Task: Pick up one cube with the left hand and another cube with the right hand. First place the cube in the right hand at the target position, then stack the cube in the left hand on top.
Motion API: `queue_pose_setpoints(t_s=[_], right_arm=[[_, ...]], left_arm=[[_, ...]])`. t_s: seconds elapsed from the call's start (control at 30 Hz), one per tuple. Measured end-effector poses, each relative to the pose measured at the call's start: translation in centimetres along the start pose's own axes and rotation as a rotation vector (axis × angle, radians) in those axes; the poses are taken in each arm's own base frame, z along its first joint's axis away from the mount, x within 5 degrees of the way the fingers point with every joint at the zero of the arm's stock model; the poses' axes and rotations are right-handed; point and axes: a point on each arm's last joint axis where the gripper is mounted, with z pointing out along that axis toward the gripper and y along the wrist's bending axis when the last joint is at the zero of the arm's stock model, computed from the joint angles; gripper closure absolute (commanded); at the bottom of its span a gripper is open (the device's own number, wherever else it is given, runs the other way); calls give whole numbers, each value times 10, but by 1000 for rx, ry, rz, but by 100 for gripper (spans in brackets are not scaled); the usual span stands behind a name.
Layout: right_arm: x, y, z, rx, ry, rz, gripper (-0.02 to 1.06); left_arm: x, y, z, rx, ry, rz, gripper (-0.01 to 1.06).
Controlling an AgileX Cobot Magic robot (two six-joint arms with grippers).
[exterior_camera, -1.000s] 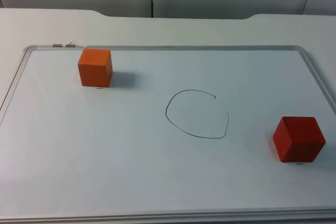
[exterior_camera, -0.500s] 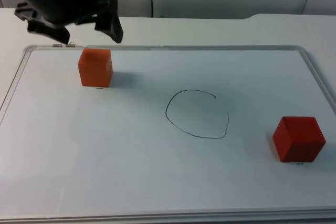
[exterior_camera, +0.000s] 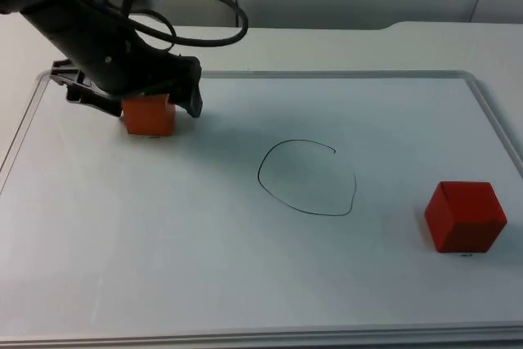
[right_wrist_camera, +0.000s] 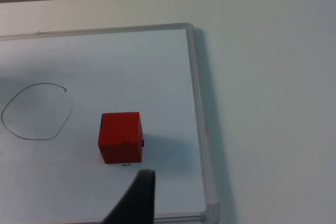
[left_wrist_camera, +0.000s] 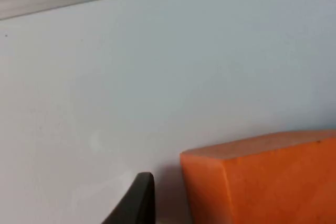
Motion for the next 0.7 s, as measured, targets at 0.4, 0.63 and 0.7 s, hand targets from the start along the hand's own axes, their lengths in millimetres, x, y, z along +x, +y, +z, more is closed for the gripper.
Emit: queue_pose_setpoints(t_s=[0.4, 0.63, 0.7], right_arm=[[0, 0, 0, 0, 0, 0, -1], [0, 0, 0, 0, 0, 0, -1], [0, 0, 0, 0, 0, 0, -1]], left_arm=[[-5, 2, 3, -22, -44, 19, 84], [-9, -9, -25, 34, 41, 32, 105], [-21, -18, -60, 53, 2, 46, 105]])
